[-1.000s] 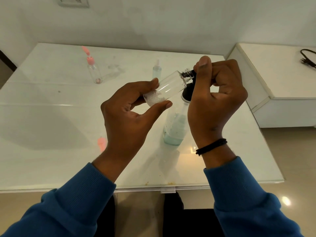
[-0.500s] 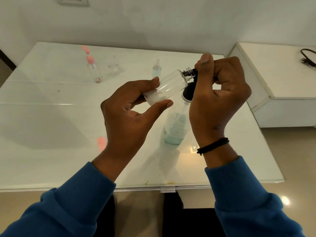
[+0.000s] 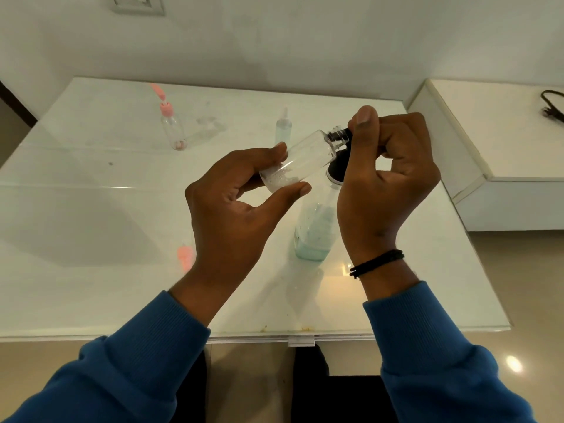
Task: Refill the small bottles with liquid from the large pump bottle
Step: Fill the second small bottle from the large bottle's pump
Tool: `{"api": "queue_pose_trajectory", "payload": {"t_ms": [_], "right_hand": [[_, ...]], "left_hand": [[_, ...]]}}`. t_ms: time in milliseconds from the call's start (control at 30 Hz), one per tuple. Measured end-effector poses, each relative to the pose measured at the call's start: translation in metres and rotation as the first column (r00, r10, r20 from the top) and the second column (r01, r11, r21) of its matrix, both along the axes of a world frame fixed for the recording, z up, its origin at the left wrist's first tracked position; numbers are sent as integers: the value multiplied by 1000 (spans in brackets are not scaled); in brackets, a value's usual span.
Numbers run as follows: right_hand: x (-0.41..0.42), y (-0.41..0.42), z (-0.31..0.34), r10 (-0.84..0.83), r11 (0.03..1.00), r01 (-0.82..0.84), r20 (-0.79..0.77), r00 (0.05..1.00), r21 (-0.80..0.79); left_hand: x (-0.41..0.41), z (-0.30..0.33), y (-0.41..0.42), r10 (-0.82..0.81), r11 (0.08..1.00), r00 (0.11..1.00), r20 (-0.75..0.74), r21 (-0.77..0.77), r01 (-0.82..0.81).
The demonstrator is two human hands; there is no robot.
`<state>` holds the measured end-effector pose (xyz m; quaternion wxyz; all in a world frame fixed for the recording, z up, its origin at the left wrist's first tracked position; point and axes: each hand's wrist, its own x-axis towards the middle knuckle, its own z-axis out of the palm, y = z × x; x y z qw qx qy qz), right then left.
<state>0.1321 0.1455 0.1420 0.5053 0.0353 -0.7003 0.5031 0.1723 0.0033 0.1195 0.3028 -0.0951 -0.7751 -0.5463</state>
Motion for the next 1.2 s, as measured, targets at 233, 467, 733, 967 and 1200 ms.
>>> {"api": "queue_pose_trajectory", "payload": {"t_ms": [233,467,733,967,1200], "right_hand": [[-1,4,4,-18,1000,18,1,1000,8],[0,1,1,3,1000,-3,-5,1000,3],[1,0,1,3,1000,-3,-17,1000,-2],[-1,4,3,-3,1000,3,-3,1000,12],[0,0,-1,2,1000,-2,-5,1000,2]], "left_hand": [[1,2,1,-7,1000,1000,-6,22,7],[1,1,1,3,1000,1000,0,17,-3],[1,1,1,-1,1000,1000,12,23,1],[1,1,2,-4,999,1000,-1,32,4],[0,0,0,5,1000,1000,2,14,-5]]}}
